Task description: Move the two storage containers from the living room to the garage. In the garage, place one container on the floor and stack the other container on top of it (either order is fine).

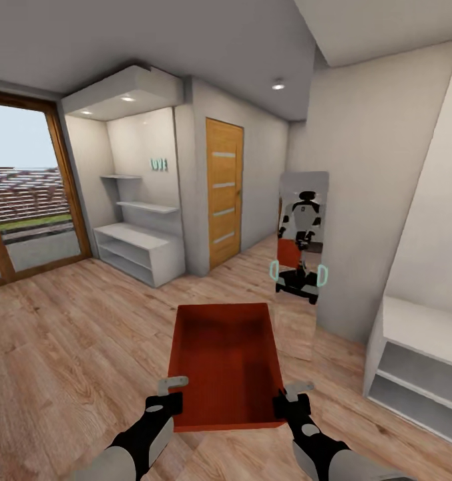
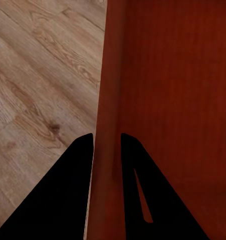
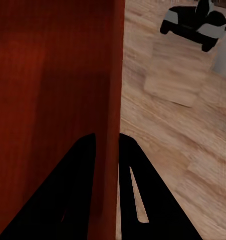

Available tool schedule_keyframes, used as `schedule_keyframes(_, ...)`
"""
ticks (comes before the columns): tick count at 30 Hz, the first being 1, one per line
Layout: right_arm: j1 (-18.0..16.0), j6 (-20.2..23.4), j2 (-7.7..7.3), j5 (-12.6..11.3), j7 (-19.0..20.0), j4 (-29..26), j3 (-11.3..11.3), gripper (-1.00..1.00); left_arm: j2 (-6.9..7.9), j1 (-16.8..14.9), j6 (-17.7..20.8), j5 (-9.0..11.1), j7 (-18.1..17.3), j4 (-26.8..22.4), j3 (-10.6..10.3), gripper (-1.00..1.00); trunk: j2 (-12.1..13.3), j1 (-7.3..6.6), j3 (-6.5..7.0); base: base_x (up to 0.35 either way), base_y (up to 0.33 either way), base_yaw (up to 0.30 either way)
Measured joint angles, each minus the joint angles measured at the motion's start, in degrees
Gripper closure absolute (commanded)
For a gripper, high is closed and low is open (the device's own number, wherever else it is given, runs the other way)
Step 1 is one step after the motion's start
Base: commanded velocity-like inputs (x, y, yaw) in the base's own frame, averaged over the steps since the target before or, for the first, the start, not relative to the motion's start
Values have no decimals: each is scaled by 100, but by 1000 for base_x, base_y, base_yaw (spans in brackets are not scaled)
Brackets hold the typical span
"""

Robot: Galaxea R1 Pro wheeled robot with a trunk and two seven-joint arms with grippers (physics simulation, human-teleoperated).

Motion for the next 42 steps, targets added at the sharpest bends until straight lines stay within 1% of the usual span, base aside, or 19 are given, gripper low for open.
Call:
schedule_keyframes(23,0,-2,0,-1,0,1,1,100,0,0,1,-1,1,0,0,100,0,0,0,322,0,253)
schedule_keyframes(28,0,-2,0,-1,-2,0,2,100,-1,0,1,-1,1,0,0,100,1,0,0,322,0,72)
schedule_keyframes(42,0,4,6,-5,-9,-2,10,100,8,0,1,10,-9,0,-5,100,0,0,0,322,0,3)
